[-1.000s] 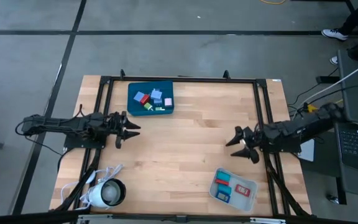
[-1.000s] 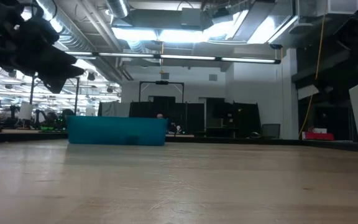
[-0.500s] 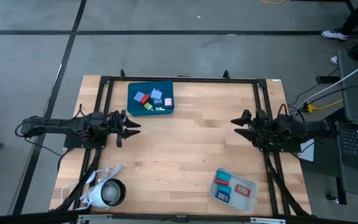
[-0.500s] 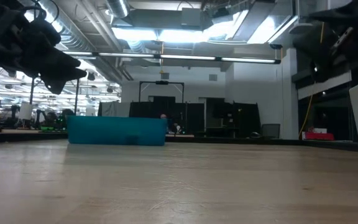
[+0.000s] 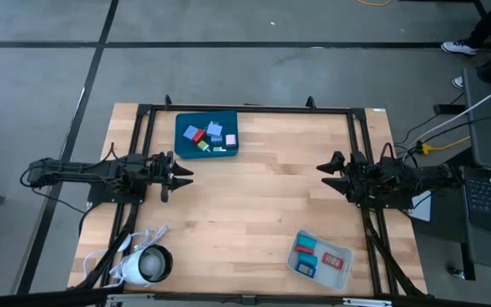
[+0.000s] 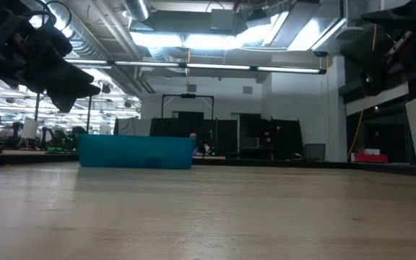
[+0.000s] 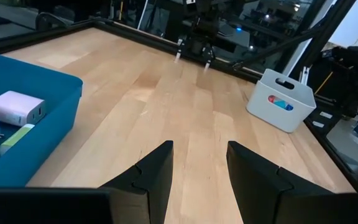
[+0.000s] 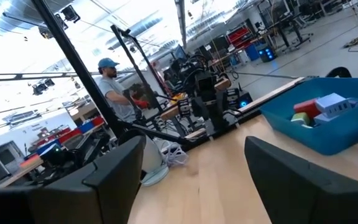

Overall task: Pick & Place Office items
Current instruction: Return to Home Position

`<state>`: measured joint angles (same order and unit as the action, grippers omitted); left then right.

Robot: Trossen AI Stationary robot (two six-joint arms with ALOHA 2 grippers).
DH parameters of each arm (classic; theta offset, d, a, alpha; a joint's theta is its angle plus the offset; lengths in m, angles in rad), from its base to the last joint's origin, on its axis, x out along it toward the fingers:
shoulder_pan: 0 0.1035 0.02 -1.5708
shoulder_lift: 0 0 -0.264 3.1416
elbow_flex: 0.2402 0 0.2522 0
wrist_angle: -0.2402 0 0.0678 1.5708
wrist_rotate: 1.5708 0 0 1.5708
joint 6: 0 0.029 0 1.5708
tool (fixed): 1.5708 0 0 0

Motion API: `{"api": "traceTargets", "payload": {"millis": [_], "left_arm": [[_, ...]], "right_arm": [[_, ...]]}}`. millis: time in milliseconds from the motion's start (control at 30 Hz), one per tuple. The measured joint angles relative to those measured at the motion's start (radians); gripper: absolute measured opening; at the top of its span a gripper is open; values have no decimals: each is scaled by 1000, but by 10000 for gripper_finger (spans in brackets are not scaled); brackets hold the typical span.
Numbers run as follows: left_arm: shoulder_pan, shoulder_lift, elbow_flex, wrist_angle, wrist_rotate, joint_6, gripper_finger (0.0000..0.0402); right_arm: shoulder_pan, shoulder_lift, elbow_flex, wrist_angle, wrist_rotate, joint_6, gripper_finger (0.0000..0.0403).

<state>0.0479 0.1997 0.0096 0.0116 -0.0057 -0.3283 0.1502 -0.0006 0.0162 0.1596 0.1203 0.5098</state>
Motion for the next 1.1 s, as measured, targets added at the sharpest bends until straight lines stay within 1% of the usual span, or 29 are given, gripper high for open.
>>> {"api": "traceTargets", "payload": {"millis": [167,400,1100], "left_arm": [[0,0,0,0,0,0,145],[0,0,0,0,0,0,145],[0,0,0,0,-1,-1,145]], "right_arm": [[-12,0,0,-6,-12,0,284],[-16,0,0,-11,3,1,284],[-16,0,0,-10,3,2,284]]}}
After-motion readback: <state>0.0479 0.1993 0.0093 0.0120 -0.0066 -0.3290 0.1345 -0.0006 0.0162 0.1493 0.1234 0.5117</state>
